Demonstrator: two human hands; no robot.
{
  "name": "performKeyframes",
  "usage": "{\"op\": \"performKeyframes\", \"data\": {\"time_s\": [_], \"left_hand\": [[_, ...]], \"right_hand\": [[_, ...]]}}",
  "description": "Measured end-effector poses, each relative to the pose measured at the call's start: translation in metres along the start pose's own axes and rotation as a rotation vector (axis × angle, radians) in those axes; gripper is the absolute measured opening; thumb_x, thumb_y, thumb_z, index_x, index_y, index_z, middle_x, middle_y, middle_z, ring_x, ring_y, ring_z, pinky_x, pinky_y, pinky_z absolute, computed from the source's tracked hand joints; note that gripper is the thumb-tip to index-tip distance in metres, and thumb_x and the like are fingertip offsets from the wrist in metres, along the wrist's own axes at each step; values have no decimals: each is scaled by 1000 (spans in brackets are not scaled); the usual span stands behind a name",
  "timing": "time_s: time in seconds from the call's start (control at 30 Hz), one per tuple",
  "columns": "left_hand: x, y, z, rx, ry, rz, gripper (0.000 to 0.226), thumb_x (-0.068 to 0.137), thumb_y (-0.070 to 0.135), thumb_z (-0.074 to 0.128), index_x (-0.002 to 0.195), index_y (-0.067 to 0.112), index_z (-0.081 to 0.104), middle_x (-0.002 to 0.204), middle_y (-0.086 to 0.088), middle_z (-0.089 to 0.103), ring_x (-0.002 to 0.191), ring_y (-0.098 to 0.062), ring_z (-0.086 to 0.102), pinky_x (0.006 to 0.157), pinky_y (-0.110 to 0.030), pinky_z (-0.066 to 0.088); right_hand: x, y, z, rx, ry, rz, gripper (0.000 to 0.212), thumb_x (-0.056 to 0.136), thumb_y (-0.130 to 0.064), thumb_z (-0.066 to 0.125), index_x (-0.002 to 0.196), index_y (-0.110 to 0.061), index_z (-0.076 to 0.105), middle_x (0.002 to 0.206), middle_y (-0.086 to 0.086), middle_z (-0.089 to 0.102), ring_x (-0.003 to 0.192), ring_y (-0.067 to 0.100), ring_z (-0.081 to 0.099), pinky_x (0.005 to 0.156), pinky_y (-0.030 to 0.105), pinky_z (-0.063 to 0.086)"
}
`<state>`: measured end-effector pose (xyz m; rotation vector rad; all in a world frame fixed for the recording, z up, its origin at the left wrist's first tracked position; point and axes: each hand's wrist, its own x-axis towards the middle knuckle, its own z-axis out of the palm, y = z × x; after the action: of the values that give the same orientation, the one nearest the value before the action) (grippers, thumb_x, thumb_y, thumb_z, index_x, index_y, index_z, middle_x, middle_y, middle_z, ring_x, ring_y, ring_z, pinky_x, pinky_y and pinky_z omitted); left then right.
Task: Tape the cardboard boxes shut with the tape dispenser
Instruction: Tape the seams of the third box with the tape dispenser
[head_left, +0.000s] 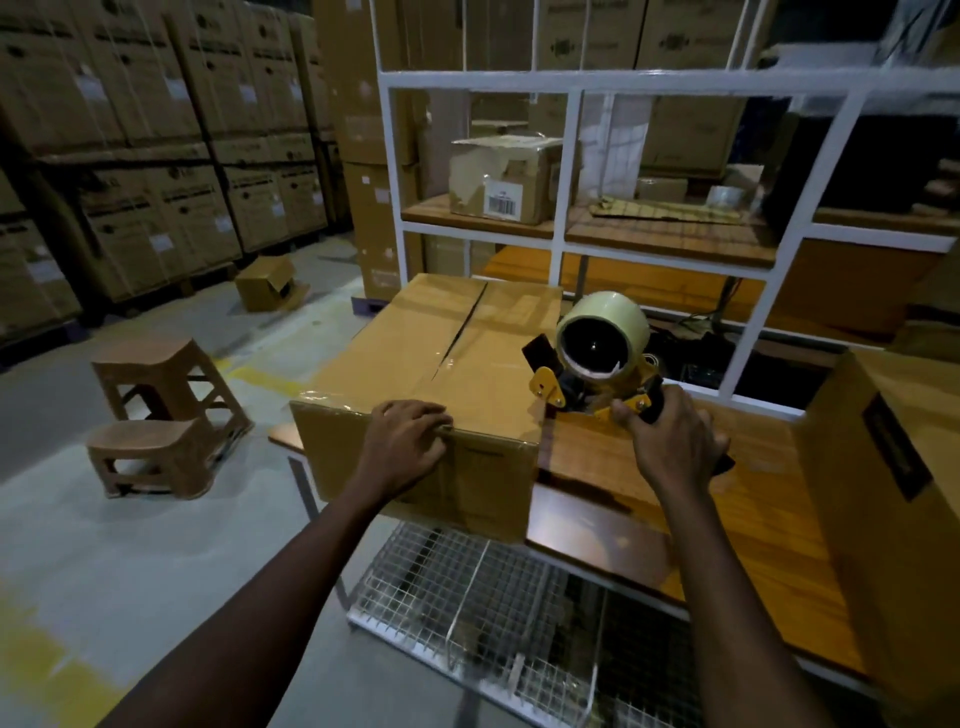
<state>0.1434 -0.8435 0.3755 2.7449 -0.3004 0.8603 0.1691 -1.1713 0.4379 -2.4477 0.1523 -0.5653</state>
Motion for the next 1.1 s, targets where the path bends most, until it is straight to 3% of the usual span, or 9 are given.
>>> {"op": "performKeyframes", "data": {"time_s": [0.17, 0.27, 0.4, 0.53, 0.6, 0.73, 0.9, 1.0, 1.1], "left_hand": [[-3, -87, -43, -64, 144, -155, 41, 82, 24, 45, 111, 18, 74, 117, -4, 69, 106, -28, 62, 89, -46, 50], [-9, -142, -63, -132, 219, -308, 45, 81, -2, 51, 117, 15, 71, 122, -12, 61, 110, -32, 57, 94, -44, 48], [-24, -195, -70, -292, 117, -450, 58, 81, -15, 47, 120, 22, 69, 117, -14, 61, 102, -31, 64, 88, -43, 54], [-36, -208, -63, -512, 13, -387, 55, 82, -12, 62, 114, 32, 67, 104, -2, 66, 85, -12, 67, 77, -42, 59], [-39, -209, -58, -549, 31, -327, 52, 79, -11, 69, 115, 26, 69, 102, 1, 63, 84, -3, 65, 79, -32, 59], [-36, -216, -50, -517, 56, -216, 45, 78, -12, 70, 111, 17, 73, 99, -6, 58, 80, -8, 61, 75, -8, 50], [-29, -233, -45, -439, 59, -46, 34, 75, -3, 79, 104, 14, 77, 96, -5, 57, 82, -16, 59, 64, -26, 54], [-24, -237, -46, -427, 78, 51, 25, 72, -2, 82, 94, 8, 77, 96, -8, 60, 86, -16, 60, 68, -23, 53], [-23, -238, -45, -339, 113, 208, 13, 74, -5, 79, 80, 4, 71, 92, -13, 65, 83, -24, 66, 66, -35, 56]], "right_hand": [[-1, -68, 19, 18, 38, -73, 49, 85, -59, 59, 108, -16, 53, 116, 10, 59, 116, 35, 43, 91, 47, 27], [-6, -109, 39, 43, 33, -94, 46, 85, -56, 61, 104, -15, 53, 111, 11, 60, 114, 34, 44, 91, 48, 28], [-17, -156, 70, 56, 27, -97, 43, 86, -55, 61, 103, -16, 52, 113, 11, 60, 113, 34, 45, 89, 46, 28], [-27, -191, 95, 37, 49, -111, 45, 85, -54, 62, 108, -17, 54, 116, 11, 61, 112, 34, 46, 89, 46, 28], [-33, -204, 104, 22, 50, -113, 48, 86, -54, 62, 113, -16, 54, 119, 12, 60, 114, 34, 46, 90, 45, 28], [-44, -220, 117, -4, 50, -114, 50, 86, -53, 62, 117, -15, 53, 122, 12, 58, 113, 33, 45, 90, 45, 28], [-54, -229, 126, -10, 49, -113, 47, 86, -54, 61, 111, -15, 54, 118, 11, 59, 112, 33, 46, 91, 46, 29], [-56, -230, 128, -25, 50, -110, 47, 86, -54, 60, 111, -15, 53, 116, 11, 59, 112, 33, 46, 92, 46, 29], [-57, -229, 129, -26, 54, -98, 46, 86, -54, 60, 109, -16, 53, 113, 10, 60, 110, 32, 48, 90, 44, 29]]}}
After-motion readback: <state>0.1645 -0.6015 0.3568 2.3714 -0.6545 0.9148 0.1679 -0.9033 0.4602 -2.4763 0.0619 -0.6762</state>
